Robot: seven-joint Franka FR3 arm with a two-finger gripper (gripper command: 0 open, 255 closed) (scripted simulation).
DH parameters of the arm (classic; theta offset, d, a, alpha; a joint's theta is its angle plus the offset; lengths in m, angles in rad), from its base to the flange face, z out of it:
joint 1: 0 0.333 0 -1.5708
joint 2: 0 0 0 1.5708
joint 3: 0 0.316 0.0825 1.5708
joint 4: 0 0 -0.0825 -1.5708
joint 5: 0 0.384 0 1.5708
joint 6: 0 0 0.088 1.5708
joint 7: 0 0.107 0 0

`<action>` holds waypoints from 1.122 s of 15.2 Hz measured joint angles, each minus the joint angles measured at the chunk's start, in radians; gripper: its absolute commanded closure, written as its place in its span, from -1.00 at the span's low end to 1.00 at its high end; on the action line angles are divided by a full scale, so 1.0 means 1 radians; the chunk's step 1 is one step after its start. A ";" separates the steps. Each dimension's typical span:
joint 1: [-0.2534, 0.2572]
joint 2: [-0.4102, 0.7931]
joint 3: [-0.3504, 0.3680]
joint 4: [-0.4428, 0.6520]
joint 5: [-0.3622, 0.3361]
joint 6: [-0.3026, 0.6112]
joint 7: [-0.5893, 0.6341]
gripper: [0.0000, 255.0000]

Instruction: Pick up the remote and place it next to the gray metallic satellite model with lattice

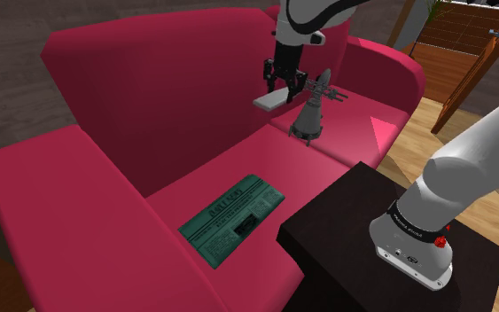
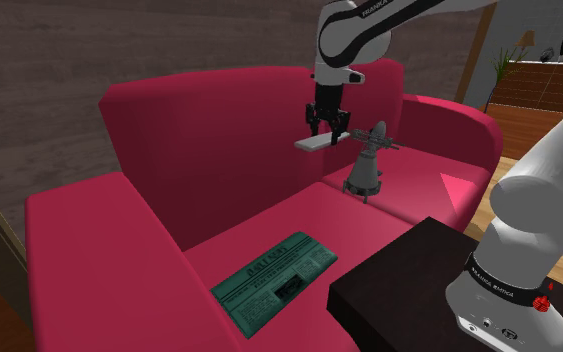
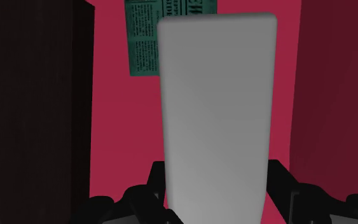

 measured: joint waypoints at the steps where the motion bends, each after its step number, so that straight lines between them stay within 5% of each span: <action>1: -0.008 -0.015 -0.015 -0.016 0.002 0.001 -0.024 1.00; 17: -0.147 -0.102 -0.244 -0.155 -0.043 0.044 -0.369 1.00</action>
